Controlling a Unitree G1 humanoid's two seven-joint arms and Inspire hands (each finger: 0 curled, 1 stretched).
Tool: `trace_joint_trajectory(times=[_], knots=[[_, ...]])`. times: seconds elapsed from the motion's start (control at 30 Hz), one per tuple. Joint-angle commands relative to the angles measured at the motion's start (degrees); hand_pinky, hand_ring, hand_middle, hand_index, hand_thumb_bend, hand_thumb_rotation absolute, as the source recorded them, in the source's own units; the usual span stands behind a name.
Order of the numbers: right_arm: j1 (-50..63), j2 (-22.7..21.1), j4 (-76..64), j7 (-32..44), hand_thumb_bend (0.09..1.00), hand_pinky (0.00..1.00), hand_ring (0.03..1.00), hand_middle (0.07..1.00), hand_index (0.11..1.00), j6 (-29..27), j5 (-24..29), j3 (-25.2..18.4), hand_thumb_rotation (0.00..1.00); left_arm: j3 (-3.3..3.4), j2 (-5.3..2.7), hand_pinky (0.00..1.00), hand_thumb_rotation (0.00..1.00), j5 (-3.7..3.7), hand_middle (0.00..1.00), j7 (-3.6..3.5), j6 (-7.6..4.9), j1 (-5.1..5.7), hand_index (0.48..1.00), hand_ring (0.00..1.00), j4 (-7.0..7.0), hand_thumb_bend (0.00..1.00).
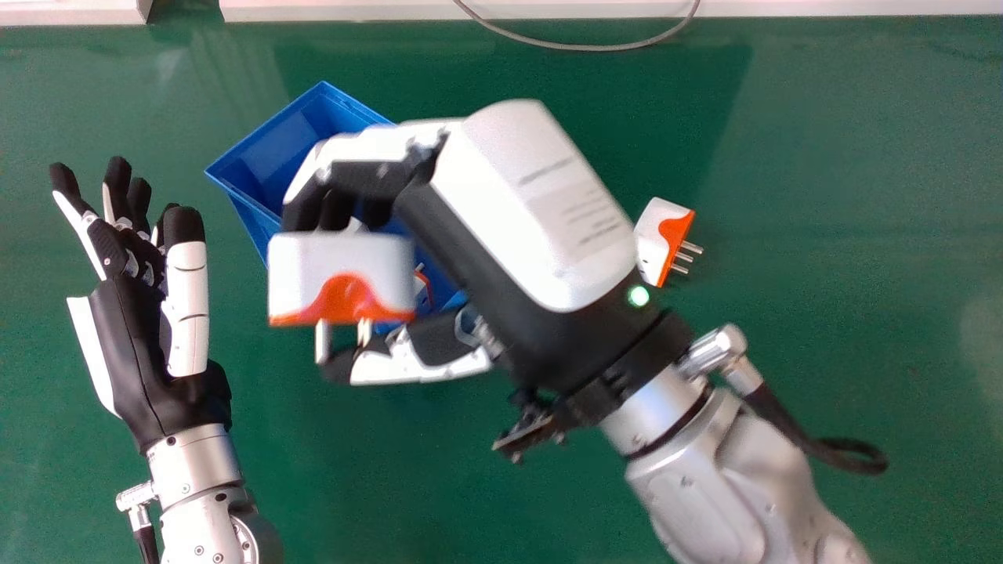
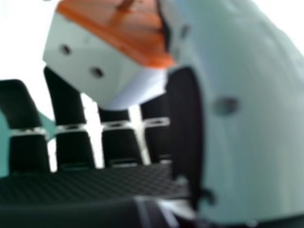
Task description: Pick all objects and put in blue box
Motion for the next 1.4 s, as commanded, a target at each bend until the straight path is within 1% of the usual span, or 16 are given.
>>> trace_joint_trajectory(times=[0.0,0.07,0.2,0.3,0.43,0.67,0.77,0.9,0.97,1.1,1.13,1.17,1.2,1.23,1.27,1.37], knots=[[-3.67,1.3,2.05,-3.03,0.499,0.34,0.463,0.499,0.48,-0.31,0.19,-2.02,0.0,0.0,0.25,0.92,0.7,-0.11,0.98,-0.37,-1.11,-0.7,0.981,0.97,0.01,0.76],[-6.74,1.65,6.24,-4.72,0.499,0.34,0.461,0.497,0.486,0.44,-0.4,-3.24,0.0,0.04,0.57,0.92,0.7,0.45,0.98,-0.14,-1.34,-0.86,0.98,0.97,0.29,0.76],[-12.99,2.09,17.03,-9.36,0.5,0.35,0.451,0.488,0.498,-0.12,-0.19,-4.41,0.0,0.14,0.78,0.92,0.71,0.47,0.98,-0.15,-1.22,-1.2,0.979,0.97,0.57,0.77],[-17.66,2.58,25.66,-11.79,0.5,0.36,0.451,0.485,0.501,0.03,-0.1,-4.41,0.0,0.28,0.91,0.92,0.72,1.26,0.98,0.88,-1.27,-1.57,0.978,0.97,0.86,0.77],[-23.94,4.55,39.69,-17.53,0.501,0.37,0.458,0.477,0.502,0.64,-1.0,-2.95,0.0,0.16,1.24,0.91,0.72,1.96,0.97,1.55,-1.63,-2.09,0.974,0.97,1.56,0.76],[-30.1,6.36,57.48,-23.84,0.5,0.37,0.466,0.482,0.503,-3.28,0.65,-0.13,0.0,0.18,1.17,0.91,0.73,3.16,0.97,2.97,-2.21,-2.57,0.973,0.97,1.86,0.75],[-31.55,6.84,61.65,-25.29,0.499,0.36,0.47,0.488,0.507,-4.94,0.73,1.04,0.0,0.15,1.09,0.91,0.72,2.87,0.97,2.95,-2.11,-2.64,0.972,0.97,1.82,0.75],[-32.58,7.34,64.01,-25.71,0.498,0.35,0.468,0.496,0.508,-5.29,0.66,2.37,0.0,0.11,0.99,0.92,0.72,3.07,0.97,3.44,-2.13,-2.72,0.971,0.97,1.71,0.75],[-32.45,6.76,62.63,-22.82,0.498,0.35,0.468,0.496,0.51,-4.57,0.52,3.0,0.0,0.03,1.08,0.92,0.72,3.3,0.97,3.56,-2.17,-2.69,0.97,0.97,1.67,0.74],[-31.48,3.79,56.55,-16.35,0.501,0.37,0.461,0.511,0.51,-0.69,-2.46,5.78,0.0,0.0,1.21,0.92,0.72,2.87,0.97,2.95,-2.43,-2.68,0.97,0.97,1.9,0.74],[-31.14,3.53,55.49,-15.82,0.559,0.41,0.506,0.562,0.549,-0.04,-2.65,6.1,0.0,-0.02,1.21,0.92,0.72,2.87,0.97,2.94,-2.33,-2.61,0.971,0.97,1.83,0.74],[-30.82,3.46,54.72,-15.4,0.775,0.61,0.728,0.773,0.71,0.46,-2.64,6.25,0.09,-0.06,1.23,0.92,0.72,2.88,0.98,2.87,-2.29,-2.54,0.974,0.97,1.78,0.75],[-30.52,3.39,53.96,-14.86,0.775,0.61,0.728,0.773,0.71,0.83,-2.5,6.31,0.09,-0.11,1.24,0.92,0.72,2.75,0.98,2.65,-2.25,-2.47,0.974,0.97,1.71,0.75],[-30.25,3.3,53.28,-14.41,0.821,0.67,0.782,0.818,0.749,1.13,-2.4,6.4,0.12,-0.14,1.25,0.92,0.73,2.68,0.98,2.51,-2.16,-2.38,0.976,0.97,1.62,0.75],[-30.04,3.14,52.62,-13.99,0.909,0.83,0.889,0.907,0.843,1.47,-2.49,6.54,0.18,-0.16,1.25,0.93,0.73,2.58,0.98,2.35,-2.13,-2.3,0.981,0.98,1.56,0.75],[-29.45,2.55,50.48,-12.77,0.983,0.96,0.977,0.981,0.953,2.34,-2.73,6.93,0.26,0.03,1.22,0.93,0.72,2.57,0.98,2.42,-2.23,-2.23,0.982,0.98,1.82,0.76]])
